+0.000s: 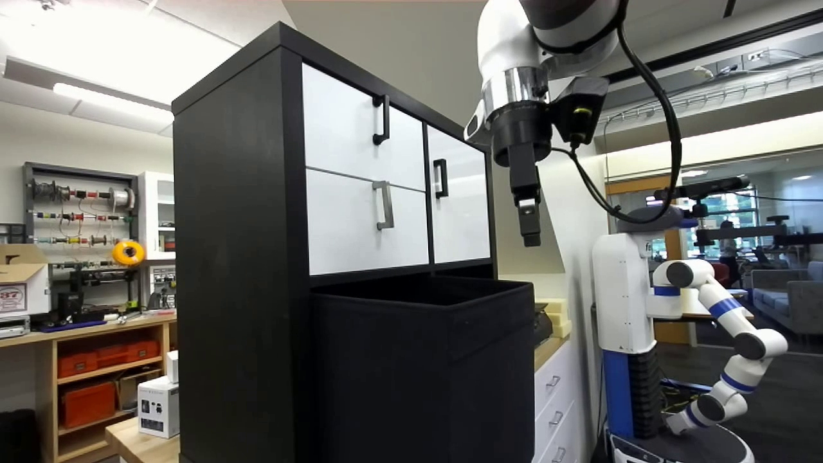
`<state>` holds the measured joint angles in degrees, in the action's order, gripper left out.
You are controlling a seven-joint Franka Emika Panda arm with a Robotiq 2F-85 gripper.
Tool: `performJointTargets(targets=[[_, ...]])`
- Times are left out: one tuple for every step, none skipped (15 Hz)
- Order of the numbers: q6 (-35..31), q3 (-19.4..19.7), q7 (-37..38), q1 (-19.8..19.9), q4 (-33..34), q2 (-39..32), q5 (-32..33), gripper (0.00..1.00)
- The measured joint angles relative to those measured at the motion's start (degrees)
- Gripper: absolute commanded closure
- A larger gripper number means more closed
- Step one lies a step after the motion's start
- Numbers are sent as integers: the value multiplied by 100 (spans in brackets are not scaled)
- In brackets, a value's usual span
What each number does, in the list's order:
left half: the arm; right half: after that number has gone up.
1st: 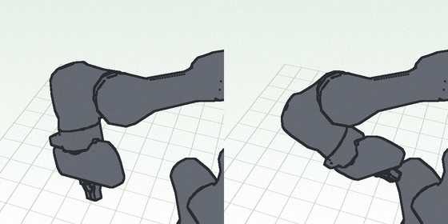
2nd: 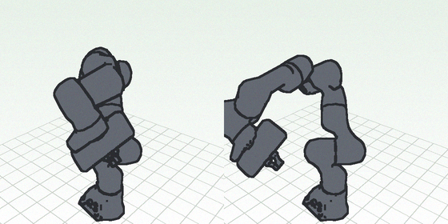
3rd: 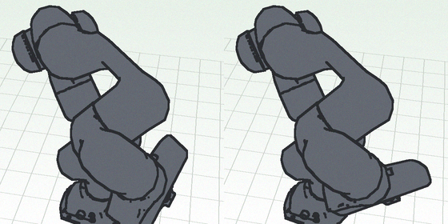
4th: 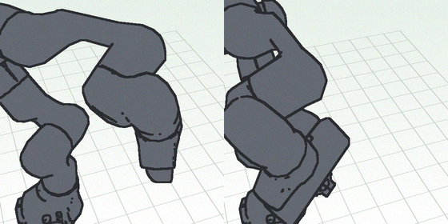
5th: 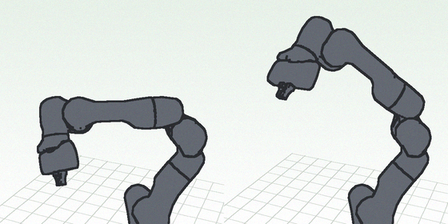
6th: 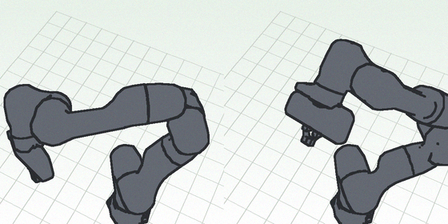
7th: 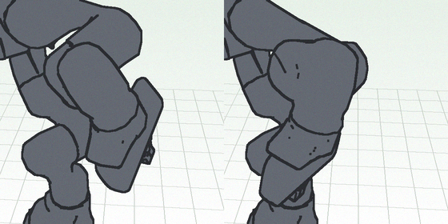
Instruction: Pull the basket out of the black and white cabinet
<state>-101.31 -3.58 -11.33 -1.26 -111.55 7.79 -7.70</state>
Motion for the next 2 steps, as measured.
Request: performJointTargets(targets=[[-95,0,11,-2,-55,42,7,0],[-109,0,12,-3,-73,56,8,0]])
